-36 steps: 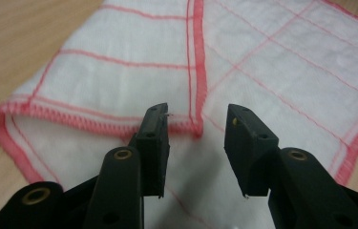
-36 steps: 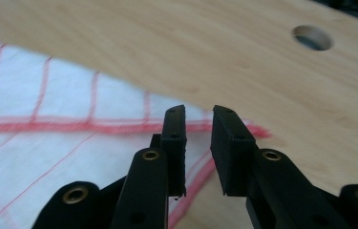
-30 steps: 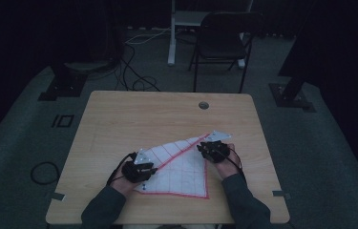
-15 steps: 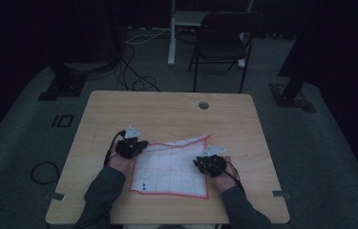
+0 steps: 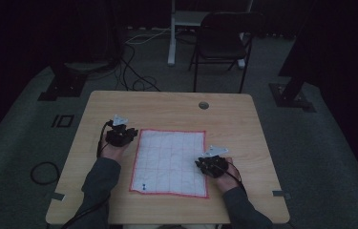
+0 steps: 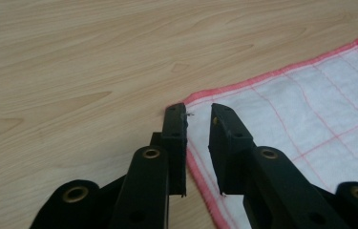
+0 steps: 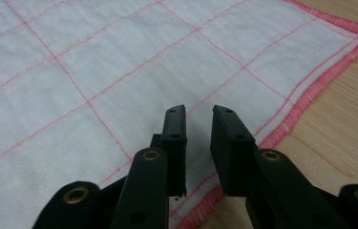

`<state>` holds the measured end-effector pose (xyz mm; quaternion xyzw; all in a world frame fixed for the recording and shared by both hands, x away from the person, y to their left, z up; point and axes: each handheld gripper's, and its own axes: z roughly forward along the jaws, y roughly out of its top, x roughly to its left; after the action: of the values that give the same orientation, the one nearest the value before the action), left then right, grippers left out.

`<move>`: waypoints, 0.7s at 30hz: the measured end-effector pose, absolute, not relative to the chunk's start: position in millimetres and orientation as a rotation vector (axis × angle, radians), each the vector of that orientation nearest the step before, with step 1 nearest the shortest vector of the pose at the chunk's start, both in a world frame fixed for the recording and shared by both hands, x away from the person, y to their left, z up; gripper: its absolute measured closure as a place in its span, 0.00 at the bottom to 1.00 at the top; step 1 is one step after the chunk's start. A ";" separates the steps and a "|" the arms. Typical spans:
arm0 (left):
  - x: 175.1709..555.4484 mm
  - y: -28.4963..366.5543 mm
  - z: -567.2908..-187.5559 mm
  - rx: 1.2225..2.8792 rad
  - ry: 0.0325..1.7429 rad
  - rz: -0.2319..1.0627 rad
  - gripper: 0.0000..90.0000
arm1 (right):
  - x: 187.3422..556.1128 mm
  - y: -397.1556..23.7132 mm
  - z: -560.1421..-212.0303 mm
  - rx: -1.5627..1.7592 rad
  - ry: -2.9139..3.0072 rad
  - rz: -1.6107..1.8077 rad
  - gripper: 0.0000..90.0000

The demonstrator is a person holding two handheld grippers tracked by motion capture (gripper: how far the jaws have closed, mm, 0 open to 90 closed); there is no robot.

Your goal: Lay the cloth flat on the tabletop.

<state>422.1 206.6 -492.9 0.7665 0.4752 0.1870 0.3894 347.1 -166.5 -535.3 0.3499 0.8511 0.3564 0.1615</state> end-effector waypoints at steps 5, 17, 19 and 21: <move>410.4 211.9 -493.3 1.936 1.199 0.475 0.82 | 345.4 -169.3 -537.6 1.010 2.427 1.015 0.84; 374.6 212.4 -500.8 1.890 1.169 0.442 0.69 | 342.6 -174.0 -540.5 1.036 2.411 1.038 0.79; 368.6 211.2 -503.5 1.888 1.165 0.436 0.68 | 342.2 -174.6 -540.6 1.041 2.408 1.043 0.78; 360.9 210.2 -507.3 1.884 1.167 0.425 0.68 | 341.9 -175.3 -540.9 1.048 2.407 1.051 0.77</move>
<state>360.9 210.2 -507.3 0.7545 0.4674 0.1701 0.4283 341.9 -175.3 -540.9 0.3661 0.8408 0.3670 0.1561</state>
